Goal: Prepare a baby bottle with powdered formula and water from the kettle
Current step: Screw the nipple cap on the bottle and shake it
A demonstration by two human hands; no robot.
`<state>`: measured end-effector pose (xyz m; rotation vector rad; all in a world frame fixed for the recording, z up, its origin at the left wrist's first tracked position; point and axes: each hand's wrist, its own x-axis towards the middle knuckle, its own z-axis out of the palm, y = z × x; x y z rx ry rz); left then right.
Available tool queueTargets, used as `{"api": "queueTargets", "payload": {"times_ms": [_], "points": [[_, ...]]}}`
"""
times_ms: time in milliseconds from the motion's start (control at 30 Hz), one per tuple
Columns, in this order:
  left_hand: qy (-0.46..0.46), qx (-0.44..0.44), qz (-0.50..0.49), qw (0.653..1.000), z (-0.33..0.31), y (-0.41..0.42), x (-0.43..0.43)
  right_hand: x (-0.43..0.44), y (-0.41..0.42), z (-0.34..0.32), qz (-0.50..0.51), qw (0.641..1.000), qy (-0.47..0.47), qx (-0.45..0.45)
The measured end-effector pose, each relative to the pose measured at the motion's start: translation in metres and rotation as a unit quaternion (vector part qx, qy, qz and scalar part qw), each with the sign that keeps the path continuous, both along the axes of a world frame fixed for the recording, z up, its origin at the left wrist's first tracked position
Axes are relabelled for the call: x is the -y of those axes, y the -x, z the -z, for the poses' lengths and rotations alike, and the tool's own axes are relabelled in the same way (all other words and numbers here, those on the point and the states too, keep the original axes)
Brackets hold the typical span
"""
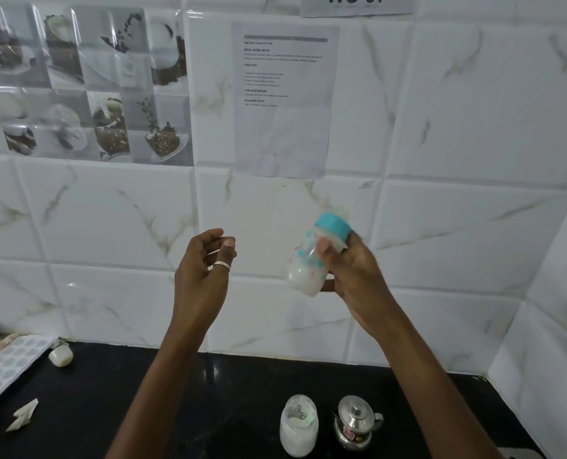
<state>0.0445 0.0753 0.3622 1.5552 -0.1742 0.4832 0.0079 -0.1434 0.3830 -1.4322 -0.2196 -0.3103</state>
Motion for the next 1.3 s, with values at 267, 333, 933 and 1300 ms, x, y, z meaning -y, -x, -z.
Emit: {"api": "queueTargets", "payload": {"times_ms": [267, 333, 933, 1300], "points": [[0.003, -0.004, -0.003, 1.000, 0.001, 0.002, -0.004, -0.003, 0.001, -0.007, 0.014, 0.996, -0.092, 0.010], [0.005, -0.004, -0.001, 1.000, 0.001, 0.003, -0.003, -0.002, 0.001, -0.004, 0.006, 0.999, -0.054, -0.002], [0.002, -0.004, -0.005, 1.000, 0.003, 0.004, -0.007, -0.007, -0.002, -0.003, 0.037, 0.992, -0.120, 0.009], [0.009, -0.006, -0.009, 1.000, 0.004, 0.001, -0.009, -0.003, -0.002, 0.002, 0.016, 0.999, -0.033, -0.002]]}}
